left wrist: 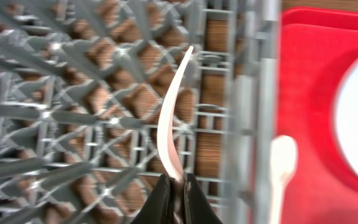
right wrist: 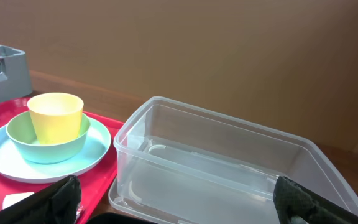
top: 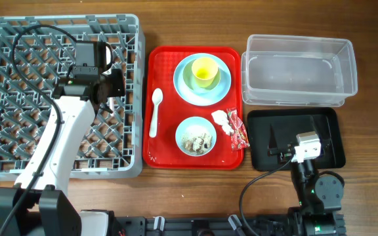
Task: Sort waste into correct bins and load items into the dishwasher rack
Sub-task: 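Carry the fork to the dish rack and release it there, then move the left gripper back to the white plastic spoon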
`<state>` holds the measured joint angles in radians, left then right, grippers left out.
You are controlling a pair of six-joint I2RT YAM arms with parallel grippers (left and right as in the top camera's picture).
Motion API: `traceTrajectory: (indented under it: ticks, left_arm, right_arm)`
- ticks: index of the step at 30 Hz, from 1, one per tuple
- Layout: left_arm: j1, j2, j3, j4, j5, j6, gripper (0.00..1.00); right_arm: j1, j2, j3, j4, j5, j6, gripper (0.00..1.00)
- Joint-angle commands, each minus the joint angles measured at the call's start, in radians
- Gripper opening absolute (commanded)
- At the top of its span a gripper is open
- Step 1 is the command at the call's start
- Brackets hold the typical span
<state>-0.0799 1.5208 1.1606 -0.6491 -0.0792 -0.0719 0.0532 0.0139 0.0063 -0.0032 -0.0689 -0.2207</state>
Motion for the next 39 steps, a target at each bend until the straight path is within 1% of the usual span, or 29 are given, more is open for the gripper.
traceTrajectory:
  ticks: [1,6,8,17,21,23,24,27,29,33,37,38,39]
  left_arm:
    - [0.003,-0.016,0.022,-0.015,0.172,0.010,0.04]
    - [0.003,-0.003,0.021,-0.054,0.182,-0.076,0.04]
    - [0.003,0.003,0.021,-0.068,0.183,-0.091,0.04]
    - [0.003,0.055,-0.017,-0.048,0.183,-0.093,0.04]
    - [0.003,0.094,-0.018,-0.029,0.183,-0.093,0.06]
    - [0.003,0.104,-0.018,-0.019,0.183,-0.093,0.12]
    - [0.003,0.105,-0.018,-0.017,0.183,-0.093,0.19]
    - [0.003,0.105,-0.018,-0.009,0.183,-0.093,0.34]
    - [0.003,0.104,-0.018,-0.001,0.183,-0.093,0.37]
    - [0.003,0.075,0.005,-0.004,0.185,-0.094,0.35]
    - [0.003,0.001,0.024,-0.017,0.235,-0.123,0.27]
    - [0.000,-0.026,0.024,-0.023,0.257,-0.136,0.23]
    - [-0.008,-0.048,0.024,-0.033,0.262,-0.151,0.21]
  right_arm:
    - [-0.002,0.000,0.000,0.003,0.009,0.012,1.00]
    - [-0.002,0.000,0.000,0.003,0.009,0.012,1.00]
    - [-0.002,0.000,0.000,0.003,0.009,0.012,1.00]
    - [-0.002,0.000,0.000,0.003,0.009,0.013,1.00]
    - [-0.002,0.000,0.000,0.003,0.009,0.012,1.00]
    - [-0.002,0.000,0.000,0.003,0.009,0.013,1.00]
    - [-0.002,0.000,0.000,0.003,0.009,0.013,1.00]
    - [-0.002,0.000,0.000,0.003,0.009,0.013,1.00]
    - [-0.002,0.000,0.000,0.003,0.009,0.013,1.00]
    - [-0.002,0.000,0.000,0.003,0.009,0.012,1.00]
    - [-0.002,0.000,0.000,0.003,0.009,0.013,1.00]
    - [-0.002,0.000,0.000,0.003,0.009,0.012,1.00]
    - [-0.002,0.000,0.000,0.003,0.009,0.013,1.00]
